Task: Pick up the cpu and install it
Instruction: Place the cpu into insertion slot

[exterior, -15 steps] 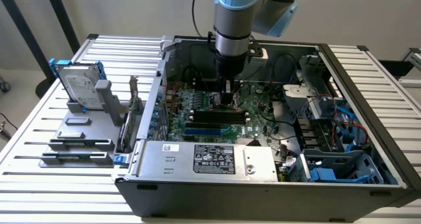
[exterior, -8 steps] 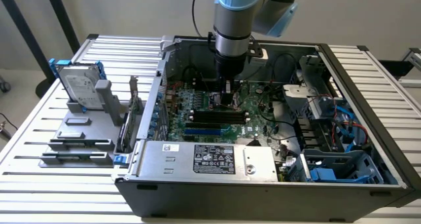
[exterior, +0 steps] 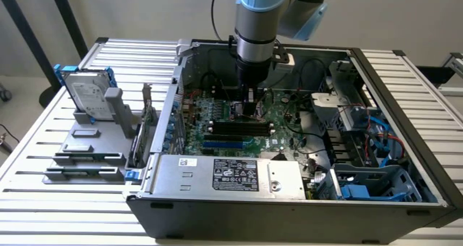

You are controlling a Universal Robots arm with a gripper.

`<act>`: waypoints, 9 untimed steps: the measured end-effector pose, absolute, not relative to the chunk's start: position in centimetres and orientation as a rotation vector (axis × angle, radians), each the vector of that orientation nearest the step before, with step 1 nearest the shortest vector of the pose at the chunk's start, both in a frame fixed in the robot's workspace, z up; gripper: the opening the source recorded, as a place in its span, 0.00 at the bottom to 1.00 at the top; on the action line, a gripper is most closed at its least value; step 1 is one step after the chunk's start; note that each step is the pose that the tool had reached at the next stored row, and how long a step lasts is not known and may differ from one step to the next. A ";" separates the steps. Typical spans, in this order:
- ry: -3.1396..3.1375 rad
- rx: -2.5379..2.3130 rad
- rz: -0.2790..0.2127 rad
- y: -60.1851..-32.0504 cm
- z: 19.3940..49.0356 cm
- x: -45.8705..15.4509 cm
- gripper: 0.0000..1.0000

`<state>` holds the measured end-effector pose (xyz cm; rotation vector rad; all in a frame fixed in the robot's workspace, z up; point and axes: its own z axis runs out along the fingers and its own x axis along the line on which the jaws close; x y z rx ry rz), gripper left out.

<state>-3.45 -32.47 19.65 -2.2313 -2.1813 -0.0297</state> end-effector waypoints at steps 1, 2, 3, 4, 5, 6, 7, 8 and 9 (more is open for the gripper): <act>-2.181 -2.231 -0.030 -32.5 19.7 -3.5 0.56; -2.181 -2.231 -0.029 -32.5 19.7 -3.5 0.63; -2.182 -2.231 -0.029 -32.5 19.7 -3.5 0.63; -2.182 -2.232 -0.029 -32.5 19.7 -3.5 0.63; -2.182 -2.232 -0.028 -32.5 19.7 -3.5 0.63; -2.182 -2.232 -0.028 -32.5 19.7 -3.5 0.63; -2.182 -2.231 -0.028 -32.5 19.8 -3.5 0.63; -2.182 -2.231 -0.029 -32.5 19.9 -3.5 0.63; -2.181 -2.231 -0.029 -32.5 20.0 -3.5 0.63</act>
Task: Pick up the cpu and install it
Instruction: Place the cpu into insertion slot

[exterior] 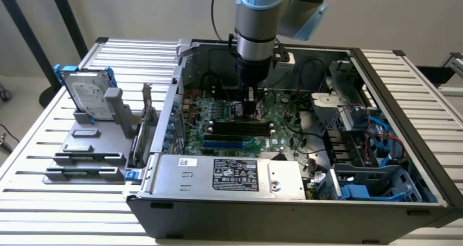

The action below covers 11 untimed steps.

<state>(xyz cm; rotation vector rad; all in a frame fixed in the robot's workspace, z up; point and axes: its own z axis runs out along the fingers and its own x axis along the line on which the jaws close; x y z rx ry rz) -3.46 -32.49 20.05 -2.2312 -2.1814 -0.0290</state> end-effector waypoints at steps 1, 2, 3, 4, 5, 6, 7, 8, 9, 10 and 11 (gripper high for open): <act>-2.181 -2.231 -0.029 -32.5 20.2 -3.5 0.63; -2.181 -2.231 -0.030 -32.5 20.4 -3.5 0.63; -2.181 -2.231 -0.030 -32.5 20.6 -3.5 0.63; -2.181 -2.230 -0.031 -32.5 20.7 -3.6 0.63; -2.180 -2.230 -0.032 -32.5 20.9 -3.7 0.63; -2.180 -2.229 -0.033 -32.5 21.0 -3.8 0.63; -2.179 -2.229 -0.034 -32.5 21.1 -4.0 0.63; -2.178 -2.228 -0.035 -32.5 21.3 -4.1 0.61; -2.178 -2.227 -0.036 -32.5 21.4 -4.3 0.61; -2.176 -2.226 -0.037 -32.5 21.5 -4.6 0.54; -2.175 -2.225 -0.038 -32.5 21.6 -4.9 0.48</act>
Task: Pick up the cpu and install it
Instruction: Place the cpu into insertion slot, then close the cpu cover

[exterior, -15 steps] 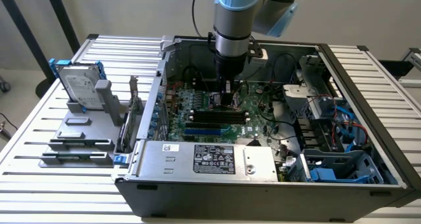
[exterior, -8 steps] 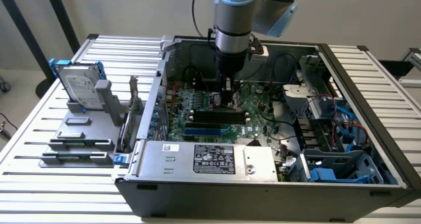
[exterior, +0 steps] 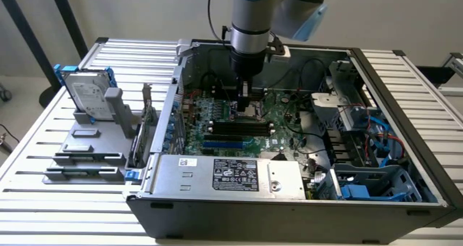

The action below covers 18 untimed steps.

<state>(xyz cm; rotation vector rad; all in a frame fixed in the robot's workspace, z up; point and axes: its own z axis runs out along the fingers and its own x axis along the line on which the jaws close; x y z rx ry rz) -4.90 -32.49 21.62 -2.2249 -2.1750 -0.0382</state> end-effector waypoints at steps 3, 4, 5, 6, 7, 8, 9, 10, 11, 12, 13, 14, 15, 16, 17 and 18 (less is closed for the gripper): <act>-2.171 -2.220 -0.040 -32.5 21.7 -5.9 0.36; -2.169 -2.219 -0.040 -32.5 21.7 -6.3 0.30; -2.167 -2.217 -0.040 -32.5 21.8 -6.6 0.24; -2.165 -2.215 -0.040 -32.6 21.8 -6.9 0.24; -2.163 -2.213 -0.040 -32.6 21.9 -7.2 0.18; -2.161 -2.211 -0.040 -32.6 22.0 -7.4 0.13; -2.160 -2.210 -0.040 -32.6 22.0 -7.6 0.13; -2.160 -2.210 -0.040 -32.6 22.0 -7.6 0.11; -2.160 -2.210 -0.040 -32.6 22.0 -7.6 0.11; -2.160 -2.210 -0.040 -32.6 22.0 -7.6 0.11; -2.160 -2.210 -0.040 -32.6 22.0 -7.6 0.11; -2.160 -2.210 -0.041 -32.6 22.0 -7.6 0.11; -2.160 -2.210 -0.040 -32.6 22.0 -7.6 0.11; -2.160 -2.210 -0.040 -32.6 22.0 -7.6 0.11; -2.160 -2.210 -0.040 -32.6 22.0 -7.6 0.11; -2.160 -2.210 -0.040 -32.6 22.0 -7.6 0.11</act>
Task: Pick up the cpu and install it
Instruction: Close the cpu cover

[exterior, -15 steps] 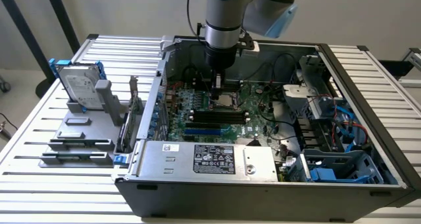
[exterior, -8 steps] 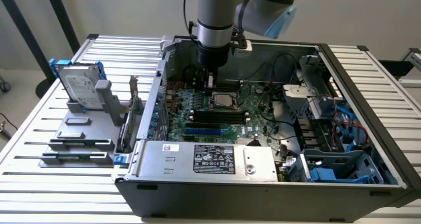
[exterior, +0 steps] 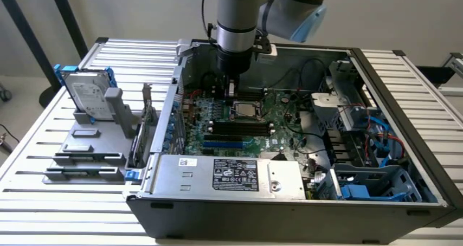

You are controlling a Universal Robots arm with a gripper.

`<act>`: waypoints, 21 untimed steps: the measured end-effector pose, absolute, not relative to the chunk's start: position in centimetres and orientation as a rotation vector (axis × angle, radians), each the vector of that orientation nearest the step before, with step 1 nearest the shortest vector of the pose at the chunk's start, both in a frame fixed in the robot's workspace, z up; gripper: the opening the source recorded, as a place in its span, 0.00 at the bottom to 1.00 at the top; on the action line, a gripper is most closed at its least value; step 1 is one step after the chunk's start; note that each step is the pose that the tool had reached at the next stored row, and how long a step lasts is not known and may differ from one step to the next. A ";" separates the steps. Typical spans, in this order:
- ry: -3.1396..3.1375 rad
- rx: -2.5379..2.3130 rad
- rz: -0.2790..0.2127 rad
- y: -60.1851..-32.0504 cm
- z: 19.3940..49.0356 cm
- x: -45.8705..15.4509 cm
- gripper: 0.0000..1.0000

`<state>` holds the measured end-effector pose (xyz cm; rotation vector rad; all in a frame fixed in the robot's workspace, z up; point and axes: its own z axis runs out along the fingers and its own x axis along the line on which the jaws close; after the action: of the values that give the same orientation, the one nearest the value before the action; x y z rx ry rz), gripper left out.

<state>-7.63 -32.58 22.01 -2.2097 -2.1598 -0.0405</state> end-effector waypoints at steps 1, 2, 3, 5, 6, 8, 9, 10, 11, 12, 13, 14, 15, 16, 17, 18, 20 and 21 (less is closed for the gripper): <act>-2.160 -2.210 -0.040 -32.6 22.0 -7.6 0.11; -2.160 -2.210 -0.040 -32.6 22.0 -7.6 0.11; -2.160 -2.210 -0.040 -32.6 22.0 -7.6 0.11; -2.160 -2.210 -0.040 -32.6 22.0 -7.6 0.11; -2.161 -2.209 -0.040 -32.6 22.0 -7.6 0.11; -2.164 -2.205 -0.040 -32.6 22.1 -7.5 0.11; -2.167 -2.202 -0.040 -32.6 22.1 -7.3 0.11; -2.170 -2.199 -0.040 -32.6 22.3 -7.2 0.11; -2.173 -2.197 -0.040 -32.6 22.4 -6.9 0.11; -2.175 -2.195 -0.040 -32.7 22.5 -6.7 0.11; -2.176 -2.193 -0.040 -32.8 22.7 -6.4 0.11; -2.177 -2.192 -0.040 -32.8 22.8 -6.1 0.11; -2.178 -2.192 -0.040 -32.9 23.0 -5.7 0.11; -2.178 -2.191 -0.040 -32.9 23.3 -5.4 0.11; -2.178 -2.190 -0.040 -33.0 23.6 -5.0 0.11; -2.178 -2.190 -0.041 -33.1 23.9 -4.6 0.11; -2.179 -2.189 -0.042 -33.2 24.6 -3.9 0.11; -2.179 -2.188 -0.042 -33.3 24.9 -3.5 0.11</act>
<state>-3.47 -33.33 24.94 -2.1884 -2.1788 -0.0420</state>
